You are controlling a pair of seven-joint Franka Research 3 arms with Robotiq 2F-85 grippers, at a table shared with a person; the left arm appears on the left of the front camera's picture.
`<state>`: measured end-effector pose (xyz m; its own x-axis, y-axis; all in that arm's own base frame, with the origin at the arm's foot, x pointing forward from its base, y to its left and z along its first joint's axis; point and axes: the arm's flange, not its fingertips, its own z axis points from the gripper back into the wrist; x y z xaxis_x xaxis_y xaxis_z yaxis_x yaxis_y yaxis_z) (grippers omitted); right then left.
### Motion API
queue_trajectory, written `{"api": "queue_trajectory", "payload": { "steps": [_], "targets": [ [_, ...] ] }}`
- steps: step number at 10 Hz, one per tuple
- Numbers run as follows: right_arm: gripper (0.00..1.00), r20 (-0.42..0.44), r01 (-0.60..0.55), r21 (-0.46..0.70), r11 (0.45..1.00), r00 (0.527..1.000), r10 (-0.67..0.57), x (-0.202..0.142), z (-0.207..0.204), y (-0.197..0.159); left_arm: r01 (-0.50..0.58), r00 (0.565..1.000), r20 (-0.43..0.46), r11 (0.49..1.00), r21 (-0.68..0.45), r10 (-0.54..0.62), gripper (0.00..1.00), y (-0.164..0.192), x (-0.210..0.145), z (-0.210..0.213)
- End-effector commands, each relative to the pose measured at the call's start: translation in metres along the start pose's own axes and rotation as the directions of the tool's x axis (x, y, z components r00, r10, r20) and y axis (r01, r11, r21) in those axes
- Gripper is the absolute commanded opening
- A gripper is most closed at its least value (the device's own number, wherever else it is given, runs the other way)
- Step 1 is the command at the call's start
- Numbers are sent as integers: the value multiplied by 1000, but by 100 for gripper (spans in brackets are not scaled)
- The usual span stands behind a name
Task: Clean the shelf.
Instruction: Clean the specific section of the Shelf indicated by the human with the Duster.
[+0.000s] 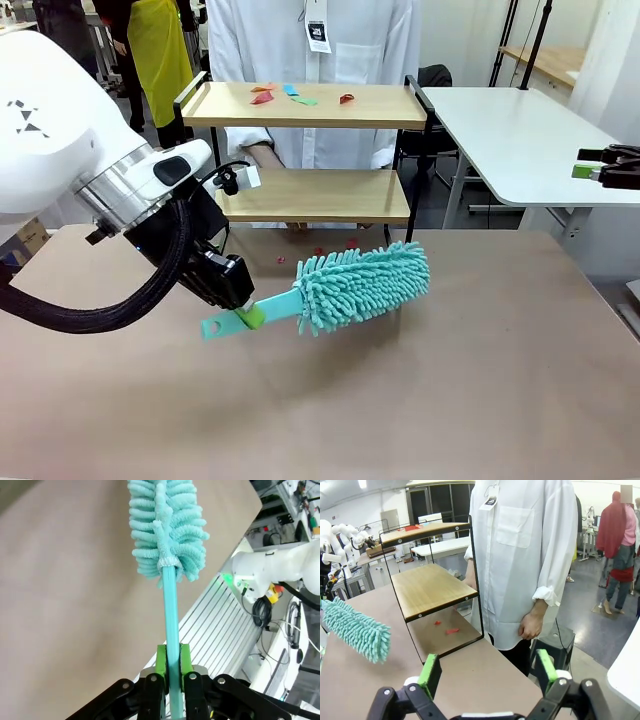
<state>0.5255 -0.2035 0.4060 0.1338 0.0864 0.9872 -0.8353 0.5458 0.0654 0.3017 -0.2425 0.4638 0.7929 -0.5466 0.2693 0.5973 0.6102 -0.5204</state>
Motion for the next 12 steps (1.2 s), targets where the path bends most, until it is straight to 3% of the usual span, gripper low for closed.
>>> {"api": "queue_trajectory", "payload": {
  "steps": [1,3,5,8,12],
  "targets": [
    [100,-1,-6,0,1000,1000,6,3,-2,1,21,999,-27,999,-24,-22,13,3,-2,4],
    [100,-1,-6,0,1000,1000,6,3,-2,1,-30,999,24,999,41,29,13,-7,6,1],
    [100,-1,-6,0,1000,1000,6,3,-2,1,-147,985,111,980,137,132,13,-10,17,-12],
    [100,-1,-6,0,1000,1000,6,3,-2,1,-209,971,156,961,180,181,13,-7,30,-22],
    [100,-1,-6,0,1000,1000,6,3,-2,1,-300,929,292,925,231,228,13,-3,70,-64]
  ]
}}
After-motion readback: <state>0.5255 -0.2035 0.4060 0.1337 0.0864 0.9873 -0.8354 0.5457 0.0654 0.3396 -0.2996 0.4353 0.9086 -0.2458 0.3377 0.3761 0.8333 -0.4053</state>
